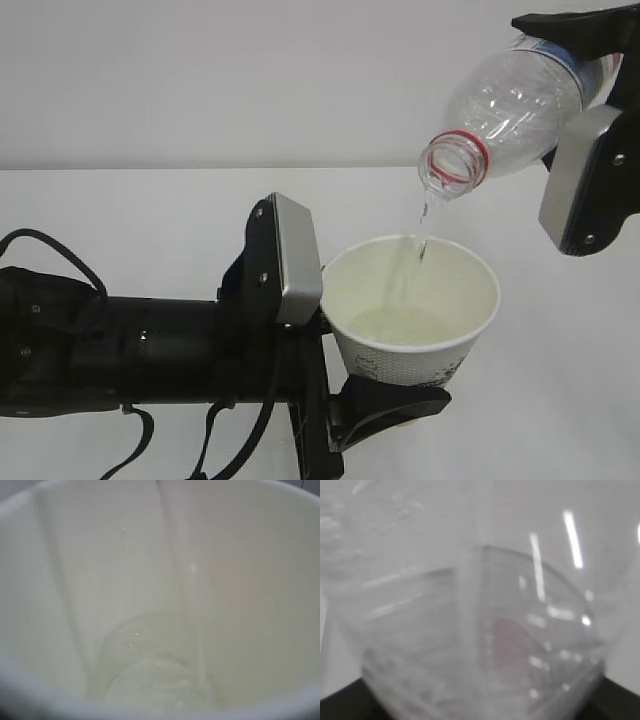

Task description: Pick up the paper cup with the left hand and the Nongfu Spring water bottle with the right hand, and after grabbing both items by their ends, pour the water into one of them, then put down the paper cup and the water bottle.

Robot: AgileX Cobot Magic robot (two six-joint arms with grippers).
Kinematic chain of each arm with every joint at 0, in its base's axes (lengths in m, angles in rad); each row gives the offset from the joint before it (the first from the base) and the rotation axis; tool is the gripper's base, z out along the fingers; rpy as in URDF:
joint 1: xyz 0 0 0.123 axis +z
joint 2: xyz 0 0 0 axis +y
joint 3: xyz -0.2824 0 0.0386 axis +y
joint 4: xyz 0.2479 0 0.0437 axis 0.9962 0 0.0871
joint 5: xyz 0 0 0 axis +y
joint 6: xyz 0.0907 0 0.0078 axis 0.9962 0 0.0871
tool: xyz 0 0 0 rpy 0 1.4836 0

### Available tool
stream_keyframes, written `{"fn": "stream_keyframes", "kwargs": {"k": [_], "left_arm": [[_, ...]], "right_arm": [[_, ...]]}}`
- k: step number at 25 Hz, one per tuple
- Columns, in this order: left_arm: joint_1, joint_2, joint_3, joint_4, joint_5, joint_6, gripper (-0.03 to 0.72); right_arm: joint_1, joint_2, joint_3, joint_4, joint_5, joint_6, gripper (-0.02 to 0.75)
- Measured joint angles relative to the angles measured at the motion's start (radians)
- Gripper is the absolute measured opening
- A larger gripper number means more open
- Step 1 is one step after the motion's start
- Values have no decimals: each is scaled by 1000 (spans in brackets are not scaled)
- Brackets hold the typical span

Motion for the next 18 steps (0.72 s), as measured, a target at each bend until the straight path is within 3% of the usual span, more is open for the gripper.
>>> {"fn": "stream_keyframes", "kwargs": {"k": [18], "left_arm": [[0, 0, 0, 0, 0, 0, 516]], "right_arm": [[0, 0, 0, 0, -6, -12, 504]]}}
